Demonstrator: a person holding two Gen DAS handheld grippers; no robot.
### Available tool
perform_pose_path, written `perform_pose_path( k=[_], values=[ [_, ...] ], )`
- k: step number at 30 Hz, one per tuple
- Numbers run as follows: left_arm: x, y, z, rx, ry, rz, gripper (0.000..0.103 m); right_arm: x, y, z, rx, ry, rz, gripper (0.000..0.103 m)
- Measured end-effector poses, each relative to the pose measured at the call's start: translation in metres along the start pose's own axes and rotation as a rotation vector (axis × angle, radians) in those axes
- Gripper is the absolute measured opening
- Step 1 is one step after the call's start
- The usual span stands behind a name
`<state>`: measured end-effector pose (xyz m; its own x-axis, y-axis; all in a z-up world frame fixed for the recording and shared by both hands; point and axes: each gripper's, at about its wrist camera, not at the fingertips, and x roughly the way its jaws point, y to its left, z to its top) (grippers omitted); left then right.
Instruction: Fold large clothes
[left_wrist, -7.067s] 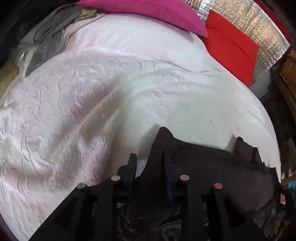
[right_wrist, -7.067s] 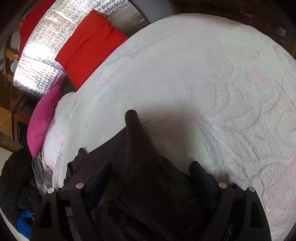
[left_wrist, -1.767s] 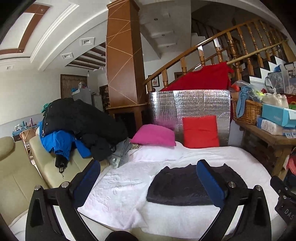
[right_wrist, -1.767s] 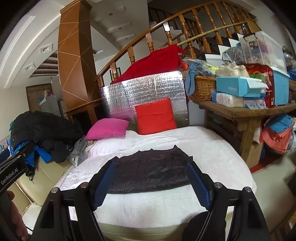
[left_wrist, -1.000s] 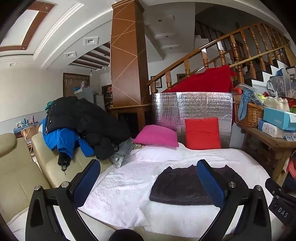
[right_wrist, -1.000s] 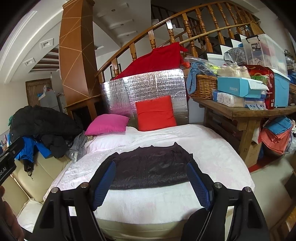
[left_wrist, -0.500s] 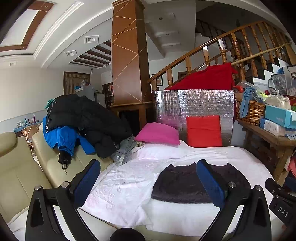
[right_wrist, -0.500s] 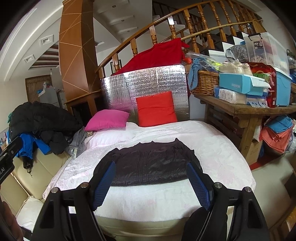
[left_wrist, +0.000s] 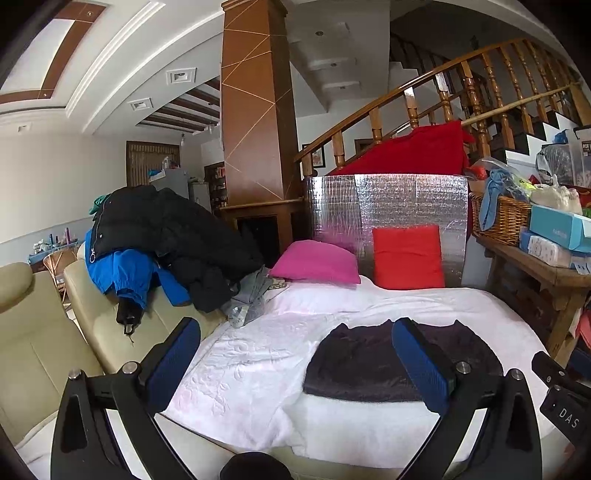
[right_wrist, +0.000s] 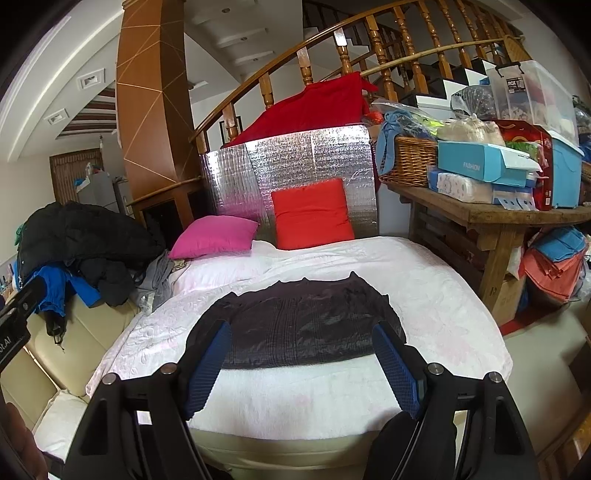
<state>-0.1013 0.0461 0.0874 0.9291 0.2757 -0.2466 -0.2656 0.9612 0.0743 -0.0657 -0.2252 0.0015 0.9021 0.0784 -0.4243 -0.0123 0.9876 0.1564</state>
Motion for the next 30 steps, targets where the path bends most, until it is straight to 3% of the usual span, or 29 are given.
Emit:
perform_pose_path(
  k=[30],
  values=[
    [0.0075,0.0011,-0.0041,-0.003,0.026,0.001,0.103,0.0031,0.0,-0.0028,0.002,0.011,-0.001,0.082]
  ],
)
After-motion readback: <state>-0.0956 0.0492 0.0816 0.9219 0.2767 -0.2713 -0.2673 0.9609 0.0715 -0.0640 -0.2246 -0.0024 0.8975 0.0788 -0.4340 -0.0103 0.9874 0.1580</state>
